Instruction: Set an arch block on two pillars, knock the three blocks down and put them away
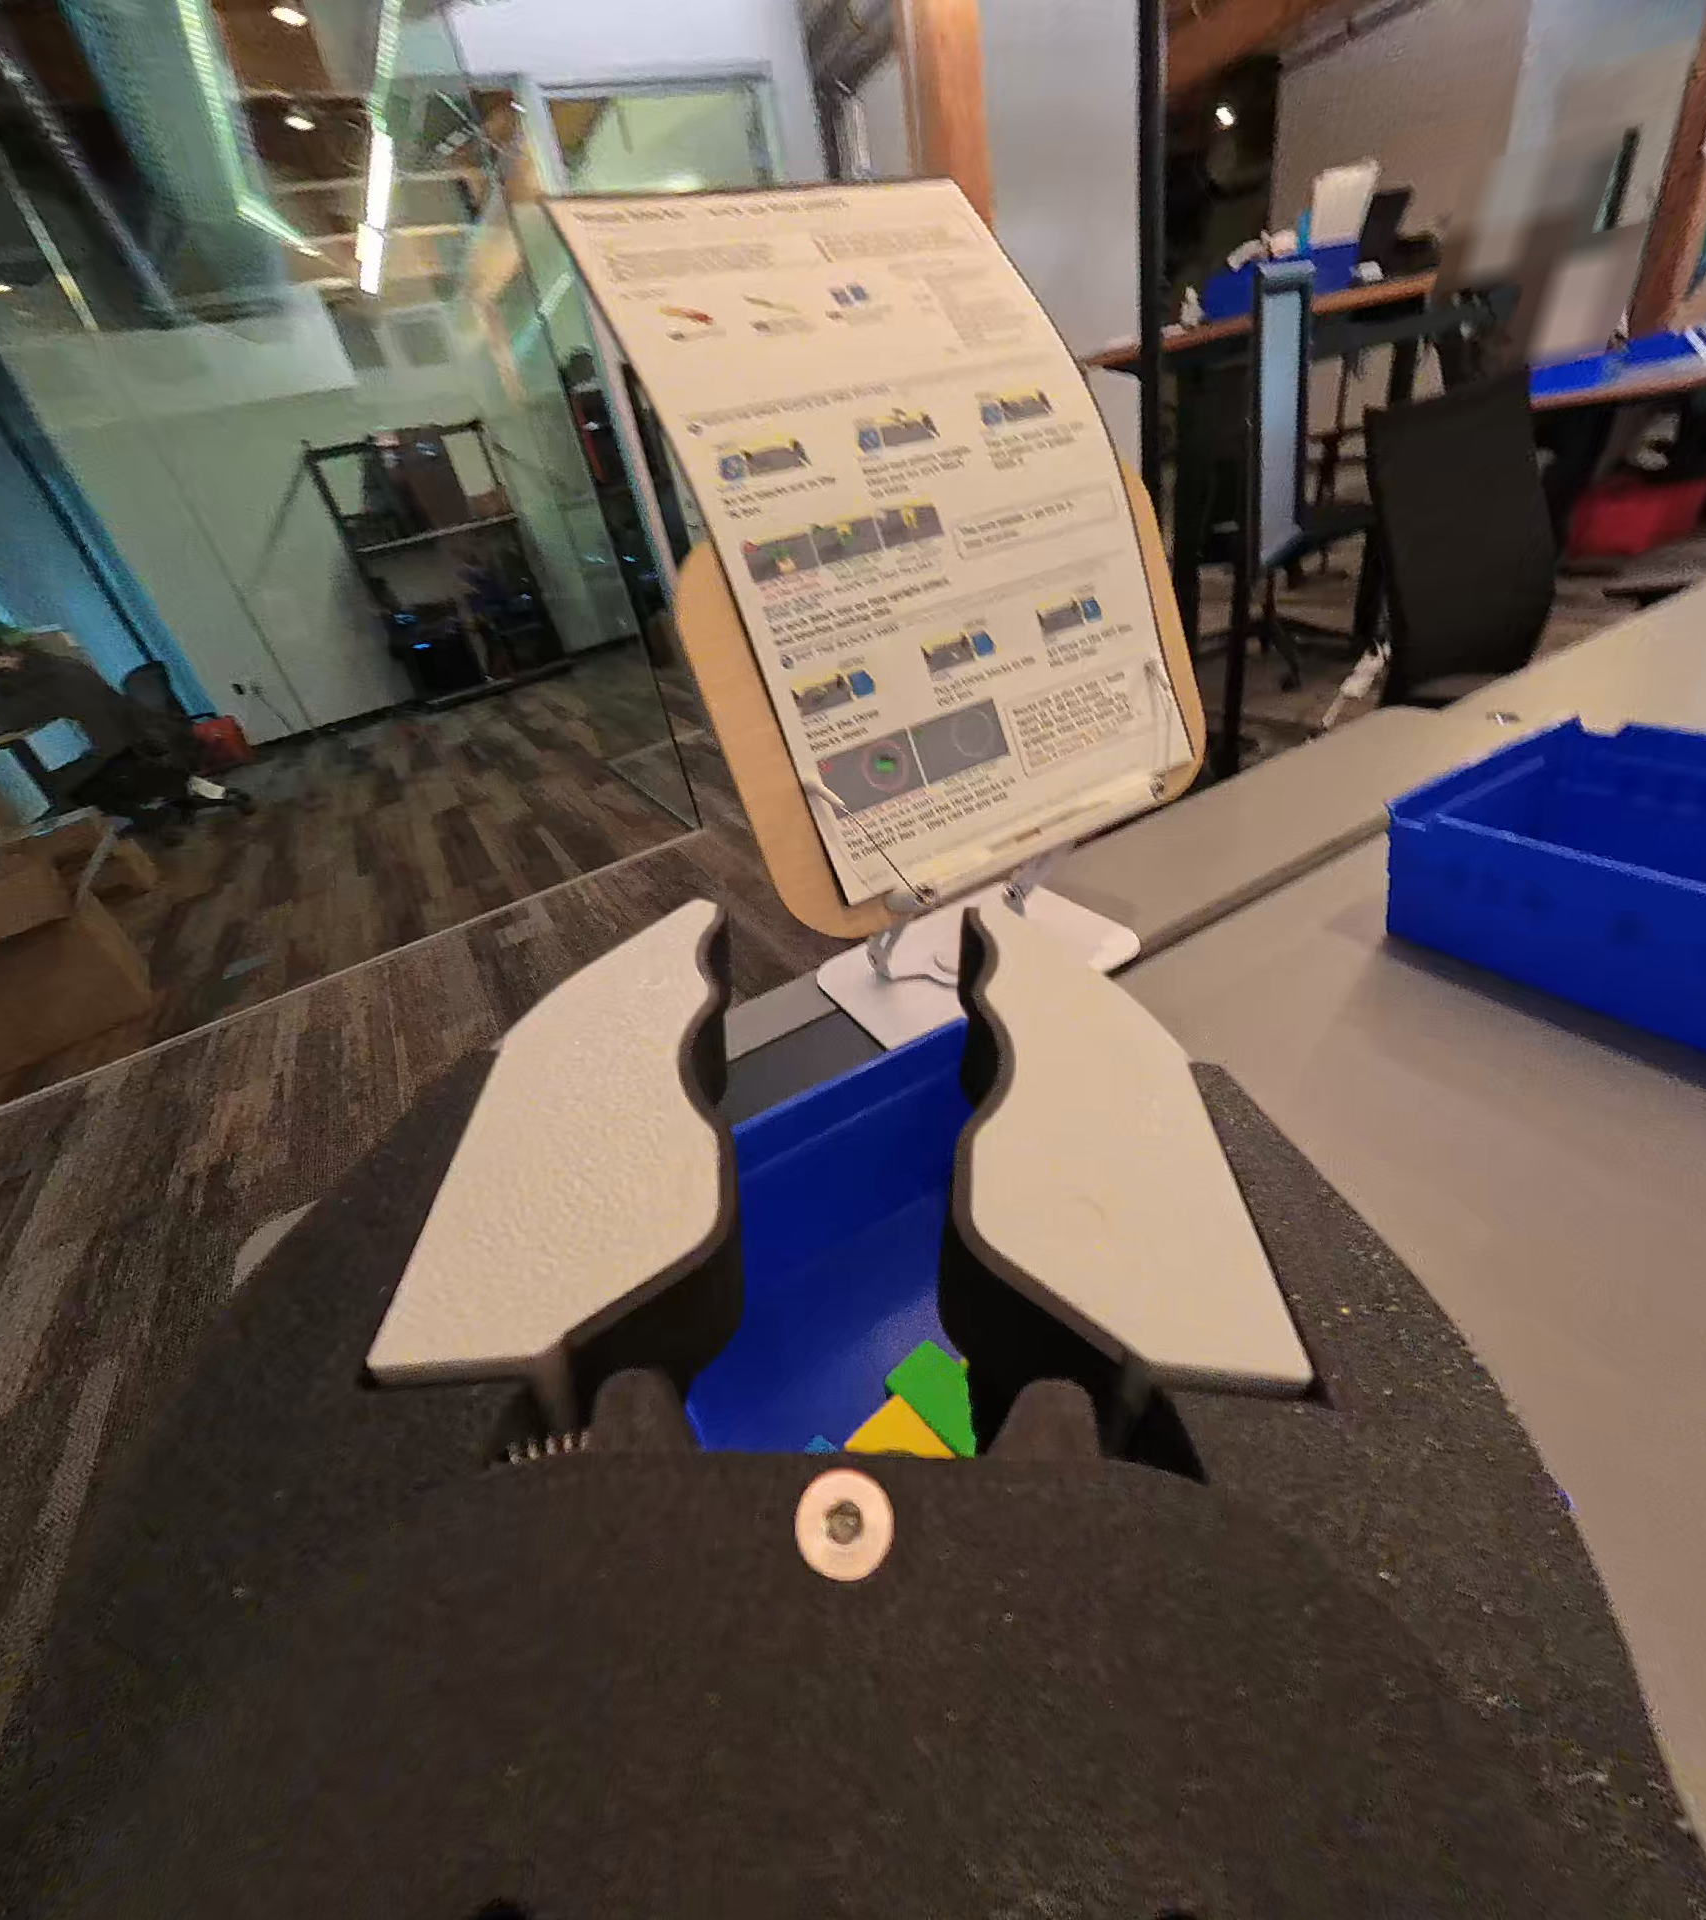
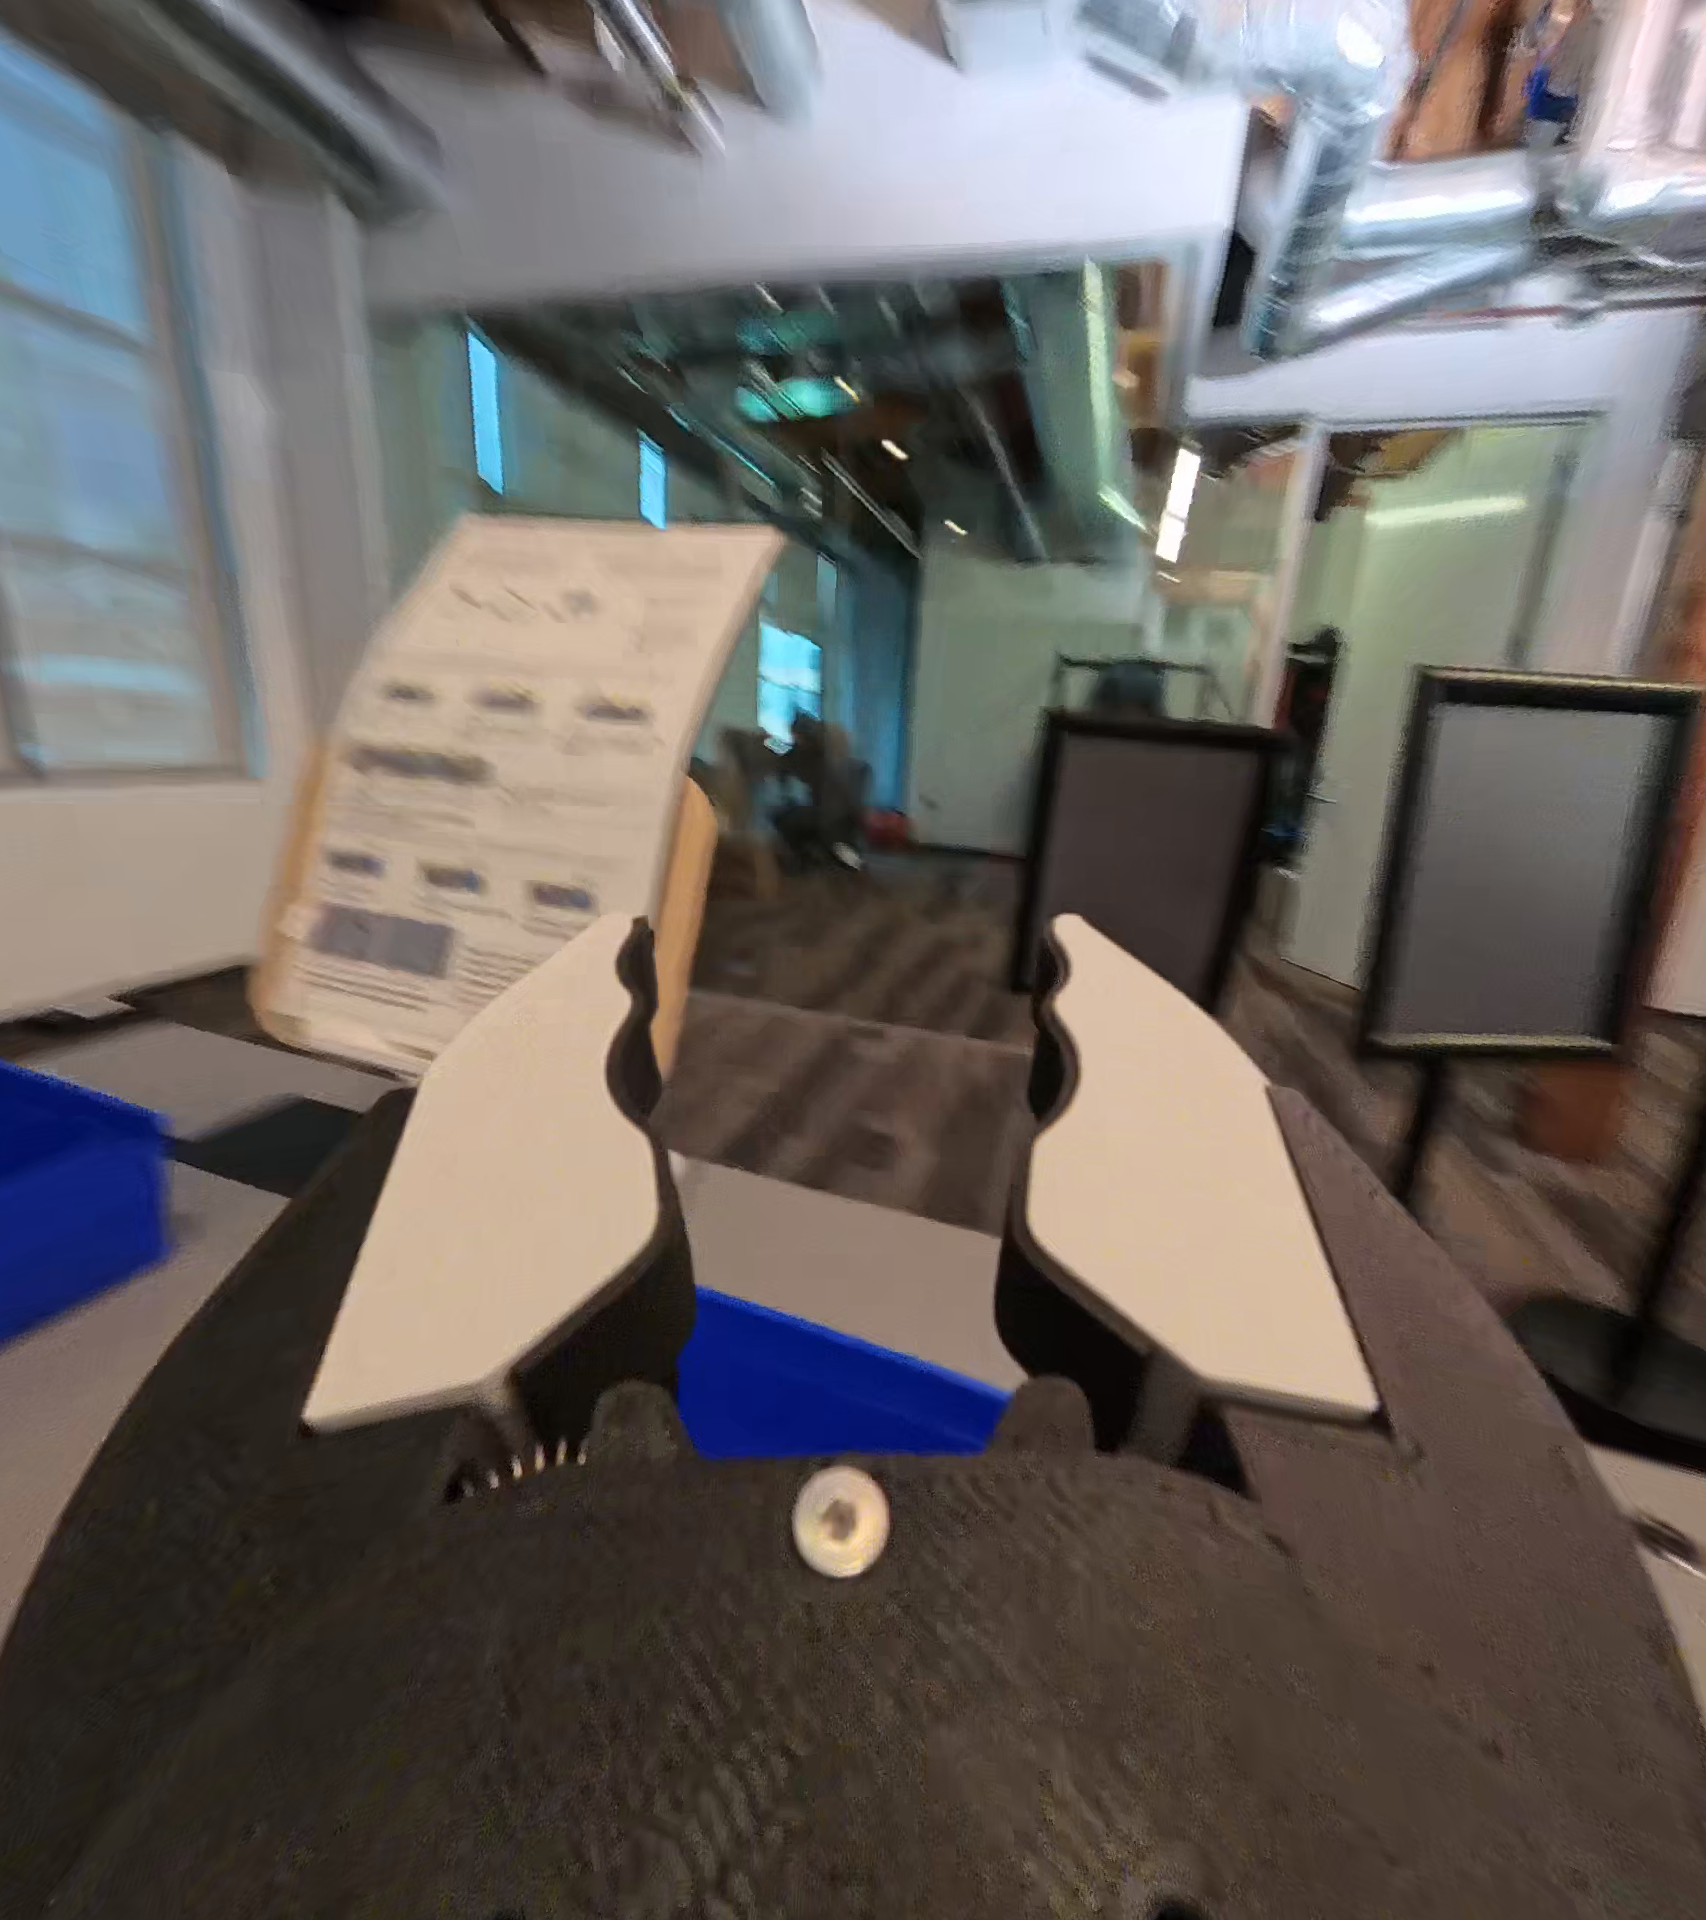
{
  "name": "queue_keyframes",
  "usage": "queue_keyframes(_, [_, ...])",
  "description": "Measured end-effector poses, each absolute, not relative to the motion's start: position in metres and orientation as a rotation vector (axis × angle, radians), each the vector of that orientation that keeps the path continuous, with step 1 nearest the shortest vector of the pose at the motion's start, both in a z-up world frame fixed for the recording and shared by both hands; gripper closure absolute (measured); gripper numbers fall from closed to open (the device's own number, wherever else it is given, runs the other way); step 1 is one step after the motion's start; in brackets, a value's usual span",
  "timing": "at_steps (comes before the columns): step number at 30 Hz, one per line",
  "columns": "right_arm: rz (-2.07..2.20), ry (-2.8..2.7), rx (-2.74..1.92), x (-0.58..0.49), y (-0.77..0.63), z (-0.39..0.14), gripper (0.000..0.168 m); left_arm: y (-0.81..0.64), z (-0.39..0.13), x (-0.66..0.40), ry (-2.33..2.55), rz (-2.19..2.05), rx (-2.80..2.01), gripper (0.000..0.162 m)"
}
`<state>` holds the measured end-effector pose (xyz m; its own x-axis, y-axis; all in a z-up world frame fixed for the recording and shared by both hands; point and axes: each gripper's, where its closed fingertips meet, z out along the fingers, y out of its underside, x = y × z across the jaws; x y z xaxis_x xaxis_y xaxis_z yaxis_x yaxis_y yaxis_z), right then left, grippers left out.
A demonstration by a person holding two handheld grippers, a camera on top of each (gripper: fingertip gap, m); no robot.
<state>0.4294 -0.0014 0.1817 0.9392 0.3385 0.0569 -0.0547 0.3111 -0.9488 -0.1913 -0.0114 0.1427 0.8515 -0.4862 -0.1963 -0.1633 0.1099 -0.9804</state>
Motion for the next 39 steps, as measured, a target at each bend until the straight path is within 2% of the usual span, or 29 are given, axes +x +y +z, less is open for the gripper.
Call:
queue_keyframes(5, [0.563, -0.376, -1.146, 0.399, -0.014, 0.189, 0.099, 0.001, 0.104, -0.169, 0.721, -0.208, -1.588, 0.114])
queue_keyframes(9, [0.512, -0.442, -1.037, 0.385, -0.024, 0.199, 0.11, 0.016, 0.061, -0.14, 0.901, -0.181, -1.706, 0.111])
queue_keyframes(14, [0.523, -0.516, -1.068, 0.367, -0.021, 0.192, 0.109, 0.04, -0.01, -0.122, 1.115, -0.052, -1.84, 0.112])
queue_keyframes(15, [0.521, -0.5, -1.085, 0.369, -0.017, 0.19, 0.109, 0.049, -0.025, -0.125, 1.078, -0.061, -1.924, 0.114])
queue_keyframes(17, [0.535, -0.47, -1.092, 0.371, -0.012, 0.188, 0.11, 0.067, -0.049, -0.123, 0.935, -0.149, -2.078, 0.109])
queue_keyframes(19, [0.561, -0.463, -1.104, 0.37, -0.009, 0.186, 0.11, 0.082, -0.068, -0.118, 0.736, -0.28, -2.198, 0.116])
queue_keyframes(23, [0.491, -0.484, -1.171, 0.366, 0.0, 0.178, 0.109, 0.09, -0.11, -0.104, 0.533, -0.478, -2.437, 0.112])
queue_keyframes(31, [0.406, -0.549, -1.269, 0.353, 0.009, 0.164, 0.109, 0.1, -0.133, -0.109, 0.494, -0.282, -2.63, 0.107])
queue_keyframes(34, [0.383, -0.555, -1.283, 0.352, 0.012, 0.163, 0.109, 0.098, -0.13, -0.109, 0.531, -0.224, -2.643, 0.117])
queue_keyframes(39, [0.351, -0.578, -1.311, 0.347, 0.016, 0.158, 0.109, 0.097, -0.125, -0.116, 0.564, -0.074, -2.644, 0.124])
